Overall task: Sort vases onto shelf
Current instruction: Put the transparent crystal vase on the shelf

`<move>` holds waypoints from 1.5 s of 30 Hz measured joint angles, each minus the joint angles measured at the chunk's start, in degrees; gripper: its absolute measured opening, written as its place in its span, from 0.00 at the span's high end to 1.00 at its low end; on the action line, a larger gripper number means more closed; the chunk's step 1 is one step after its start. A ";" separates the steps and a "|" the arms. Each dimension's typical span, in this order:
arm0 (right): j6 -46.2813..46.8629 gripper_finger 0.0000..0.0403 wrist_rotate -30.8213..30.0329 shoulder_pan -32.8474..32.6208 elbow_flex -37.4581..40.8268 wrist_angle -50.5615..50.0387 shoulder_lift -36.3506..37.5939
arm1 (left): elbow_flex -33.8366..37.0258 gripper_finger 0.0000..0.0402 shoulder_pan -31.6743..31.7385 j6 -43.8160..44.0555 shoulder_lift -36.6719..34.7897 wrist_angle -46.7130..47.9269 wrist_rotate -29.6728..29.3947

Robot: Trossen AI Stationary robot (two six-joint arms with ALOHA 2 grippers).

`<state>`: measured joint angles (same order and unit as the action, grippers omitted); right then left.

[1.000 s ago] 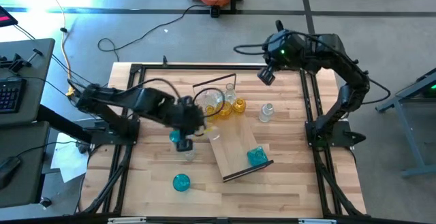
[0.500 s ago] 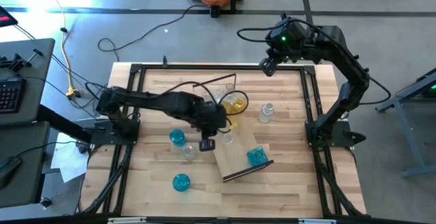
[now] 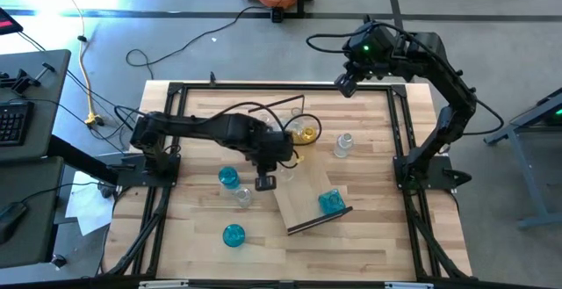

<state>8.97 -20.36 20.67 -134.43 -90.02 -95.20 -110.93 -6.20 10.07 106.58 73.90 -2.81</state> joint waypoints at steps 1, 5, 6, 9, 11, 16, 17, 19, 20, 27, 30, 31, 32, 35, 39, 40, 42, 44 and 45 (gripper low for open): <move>-0.02 1.00 0.00 0.00 0.00 0.00 0.00 | -0.29 0.98 0.00 -0.46 -0.08 1.11 0.00; -0.04 1.00 0.00 0.00 0.00 0.00 0.00 | -0.27 0.98 0.00 -3.02 -0.02 4.55 0.00; -0.04 1.00 0.00 0.00 0.00 0.00 0.00 | -0.27 0.98 0.00 -3.48 -0.01 4.61 0.00; -0.10 1.00 0.00 0.00 0.00 0.00 0.00 | -0.29 0.98 0.02 -5.40 -0.02 4.30 0.67; -0.26 1.00 0.00 0.00 0.00 0.00 0.00 | -0.29 0.98 0.02 -6.50 -0.02 4.29 0.66; -0.26 1.00 0.00 0.00 0.00 0.00 0.00 | -0.29 0.98 0.02 -9.70 0.97 4.43 0.68; -0.24 1.00 0.00 0.00 0.00 0.00 0.00 | -0.29 0.98 0.02 -10.81 1.54 4.48 0.68; -0.22 1.00 0.00 0.00 0.00 0.00 0.00 | -0.29 0.98 0.02 -13.16 2.86 4.62 0.68; -0.21 1.00 0.00 0.00 0.00 0.00 0.00 | -0.29 0.98 0.02 -13.78 3.57 4.79 0.68; -0.07 1.00 0.00 0.00 0.02 0.01 0.00 | -0.27 0.98 0.02 -15.55 5.67 5.13 0.34; -0.08 1.00 0.01 0.00 0.02 0.00 0.00 | -0.27 0.98 0.23 -16.33 5.62 4.65 0.22; -0.20 1.00 0.00 0.00 0.02 0.01 0.00 | -0.27 0.98 0.32 -16.33 5.64 4.41 0.22; -0.24 1.00 0.00 0.00 0.02 0.02 0.00 | -0.27 0.98 0.42 -16.35 5.64 4.23 0.22; -0.44 1.00 0.00 0.00 0.02 0.00 0.00 | -0.27 0.97 0.57 -16.90 5.80 2.99 0.22; -0.46 1.00 0.00 0.00 0.02 0.02 0.00 | -0.27 0.95 0.57 -17.77 6.02 0.79 0.22; -0.46 1.00 0.00 0.00 0.02 0.02 0.00 | -0.27 0.94 0.57 -17.77 5.97 0.49 0.22; -0.46 1.00 0.01 0.00 0.02 0.01 0.00 | -0.27 0.93 0.57 -17.79 5.97 0.21 0.22; -0.46 1.00 0.26 0.00 0.02 0.01 0.00 | -0.27 0.91 0.61 -17.79 5.97 0.30 0.22; -0.47 1.00 0.80 0.00 0.02 0.00 0.00 | -0.27 0.90 0.61 -17.80 5.95 0.31 0.22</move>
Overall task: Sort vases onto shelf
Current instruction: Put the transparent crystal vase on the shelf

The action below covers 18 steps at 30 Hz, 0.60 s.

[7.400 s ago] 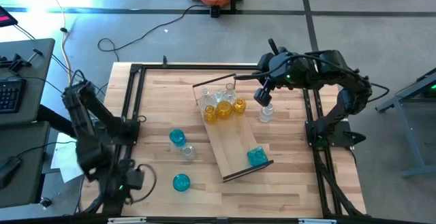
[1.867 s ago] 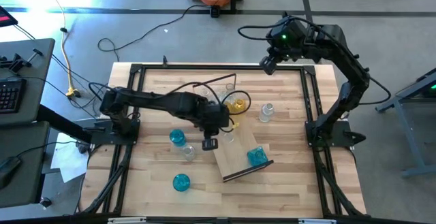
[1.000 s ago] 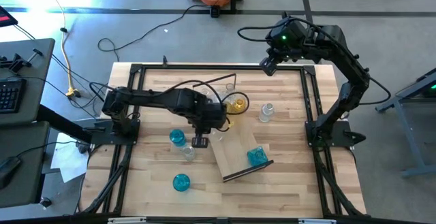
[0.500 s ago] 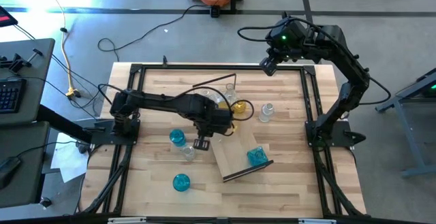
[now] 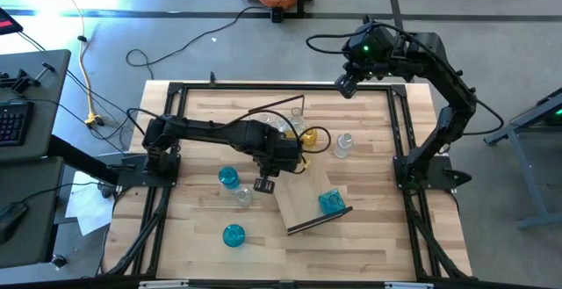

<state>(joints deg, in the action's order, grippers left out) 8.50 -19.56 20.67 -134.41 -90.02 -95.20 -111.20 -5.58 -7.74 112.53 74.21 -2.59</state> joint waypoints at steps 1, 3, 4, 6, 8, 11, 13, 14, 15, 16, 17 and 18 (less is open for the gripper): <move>-0.01 1.00 0.36 0.00 0.00 0.00 0.00 | 0.00 0.90 0.00 0.00 0.00 0.06 0.02; -0.04 1.00 0.99 0.00 0.00 0.01 0.00 | 0.00 0.88 0.00 0.01 0.00 0.05 0.00; -0.23 1.00 1.01 0.00 0.00 0.01 0.00 | 0.00 0.86 0.00 0.00 0.00 0.05 -0.01; -0.81 1.00 1.05 -0.02 0.00 0.00 0.00 | 0.00 0.84 0.00 0.01 0.00 0.03 -0.64; -1.05 1.00 1.04 -0.01 0.00 0.01 0.00 | 0.00 0.82 0.00 -0.01 0.00 0.03 -1.74; -1.06 1.00 1.04 0.00 0.00 0.00 0.00 | 0.00 0.80 0.00 0.03 0.00 -0.23 -2.36; -1.06 1.00 1.04 0.00 0.00 0.00 0.00 | 0.00 0.78 0.00 0.16 0.00 -0.59 -2.38; -1.06 1.00 1.04 0.00 0.00 0.00 0.00 | 0.00 0.78 0.00 0.17 0.00 -0.60 -2.38; -1.06 1.00 1.04 -0.02 0.00 0.01 0.00 | 0.00 0.77 0.00 0.17 0.00 -0.60 -2.39; -1.06 1.00 1.03 -0.02 0.00 0.01 0.00 | 0.00 0.77 0.00 0.17 0.00 -0.60 -2.43; -1.06 1.00 1.03 -0.02 0.00 0.01 0.00 | 0.00 0.76 0.00 0.17 0.00 -0.60 -2.47; -1.06 1.00 1.02 -0.01 0.00 0.01 0.00 | 0.00 0.76 0.00 0.19 0.00 -0.60 -2.47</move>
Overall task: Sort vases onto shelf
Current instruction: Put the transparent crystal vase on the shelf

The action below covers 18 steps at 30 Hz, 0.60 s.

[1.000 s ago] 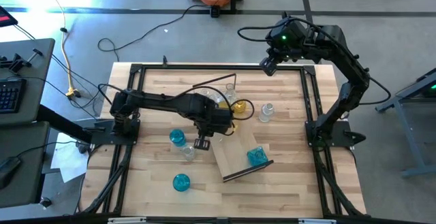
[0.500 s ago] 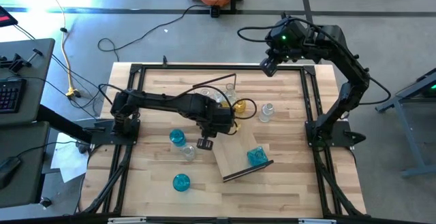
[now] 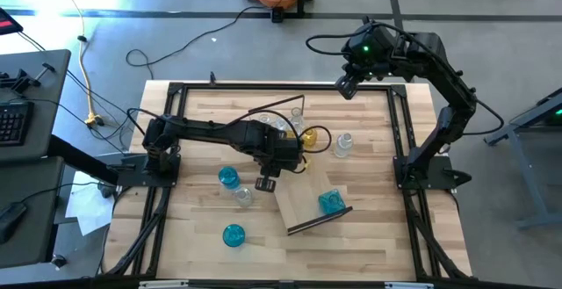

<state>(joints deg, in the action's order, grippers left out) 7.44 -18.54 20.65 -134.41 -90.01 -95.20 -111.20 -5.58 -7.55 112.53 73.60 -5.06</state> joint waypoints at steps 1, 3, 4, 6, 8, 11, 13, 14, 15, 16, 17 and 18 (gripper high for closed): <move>0.00 1.00 0.00 0.00 0.00 0.02 0.00 | 0.00 0.76 0.00 0.04 0.00 0.00 -0.02; 0.00 1.00 0.02 0.00 0.00 -0.01 0.00 | -0.02 0.76 0.00 0.42 0.00 -0.02 -0.34; 0.00 1.00 0.04 -0.01 0.00 0.00 0.00 | -0.22 0.76 -0.03 0.42 0.00 0.14 -0.57; 0.00 1.00 0.04 -0.01 0.00 -0.01 0.00 | -1.53 0.76 -0.22 0.37 0.02 0.17 -1.14; 0.00 1.00 0.06 0.01 0.00 -0.01 0.00 | -3.73 0.76 -0.39 0.35 0.00 -0.10 -1.59; 0.00 1.00 0.08 0.01 0.00 -0.01 0.00 | -7.07 0.76 -0.41 0.46 0.00 0.07 -1.70; 0.00 1.00 0.08 -0.01 0.00 -0.01 0.00 | -9.18 0.76 -0.19 0.92 -0.05 0.13 -1.73; 0.00 1.00 0.08 -0.01 0.00 0.00 0.00 | -10.03 0.76 -0.09 1.21 -0.09 0.22 -1.73; 0.02 1.00 0.10 -0.01 0.00 0.00 0.00 | -10.86 0.76 -0.09 1.37 -0.09 0.44 -1.80; 0.04 1.00 0.10 -0.01 0.00 -0.01 0.00 | -11.67 0.76 -0.08 1.54 -0.09 0.81 -1.86; 0.07 1.00 0.10 0.01 0.00 -0.01 0.00 | -12.42 0.76 -0.04 1.84 -0.09 1.26 -1.90; 0.07 1.00 0.10 0.01 0.00 -0.01 0.00 | -13.13 0.76 -0.04 2.18 -0.09 1.72 -2.15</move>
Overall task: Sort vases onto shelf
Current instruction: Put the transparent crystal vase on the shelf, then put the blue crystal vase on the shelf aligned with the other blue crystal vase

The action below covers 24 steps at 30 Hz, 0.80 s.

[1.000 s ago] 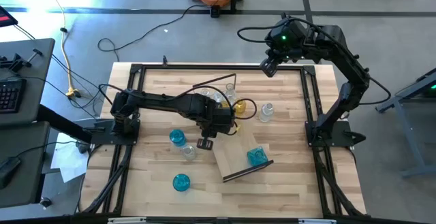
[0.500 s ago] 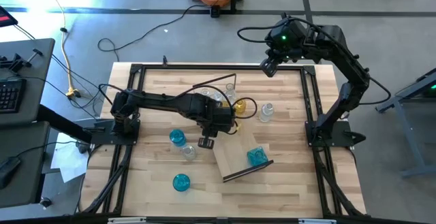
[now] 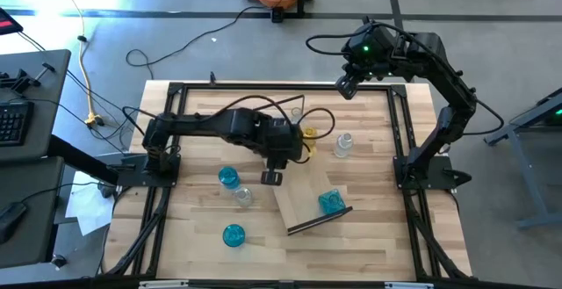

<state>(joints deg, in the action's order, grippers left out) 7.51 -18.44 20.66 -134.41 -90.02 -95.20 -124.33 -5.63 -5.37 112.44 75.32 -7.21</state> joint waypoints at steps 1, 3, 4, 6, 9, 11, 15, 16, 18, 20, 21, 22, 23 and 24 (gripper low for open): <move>0.00 1.00 0.00 -0.02 0.00 0.00 0.00 | -0.63 0.76 -0.05 0.54 0.00 0.64 -0.43; 0.00 1.00 0.06 -0.02 0.00 0.00 0.00 | -2.13 0.76 -0.38 1.54 0.04 4.03 -1.01; -0.01 1.00 0.25 -0.02 0.00 0.01 0.00 | -3.21 0.76 -0.52 2.00 0.07 6.65 -1.11; -0.09 1.00 1.42 -0.02 0.00 0.00 0.00 | -5.65 0.76 -0.88 2.75 0.07 11.28 -1.11; -1.74 1.00 4.15 -0.04 0.00 0.00 0.00 | -9.62 0.76 -1.50 4.96 -0.20 14.77 -2.41; -2.87 1.00 5.82 -0.09 0.00 0.00 0.00 | -10.51 0.77 -2.06 5.92 -2.35 13.80 -2.77; -4.54 1.00 7.95 -0.77 2.00 -0.04 0.04 | -10.45 0.77 -2.43 7.60 -8.64 12.78 -6.53; -4.86 1.00 8.01 -0.99 2.83 0.10 0.04 | -10.39 0.77 -2.44 8.58 -10.11 13.38 -7.99; -4.98 1.00 9.27 -1.57 4.93 0.07 0.05 | -10.37 0.77 -2.19 10.93 -13.26 13.84 -11.22; -4.98 1.00 11.16 -1.91 8.37 0.03 0.13 | -10.34 0.77 -1.77 13.15 -16.94 14.19 -13.57; -4.92 1.00 11.57 -2.10 10.31 0.03 0.09 | -10.41 0.77 -1.71 14.28 -18.68 13.91 -14.52; -4.81 1.00 11.68 -2.23 12.53 0.09 0.03 | -10.45 0.77 -1.63 15.53 -20.35 13.82 -15.53; -4.64 1.00 11.57 -2.38 14.85 0.00 0.02 | -10.43 0.77 -1.51 16.73 -21.68 13.86 -16.30; -4.04 1.00 11.02 -2.44 17.15 -0.02 0.02 | -10.44 0.77 -1.51 17.91 -22.76 13.78 -16.98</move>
<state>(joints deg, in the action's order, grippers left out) 3.47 -7.42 18.22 -117.26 -90.04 -95.18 -134.77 -7.14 12.54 89.68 89.10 -24.19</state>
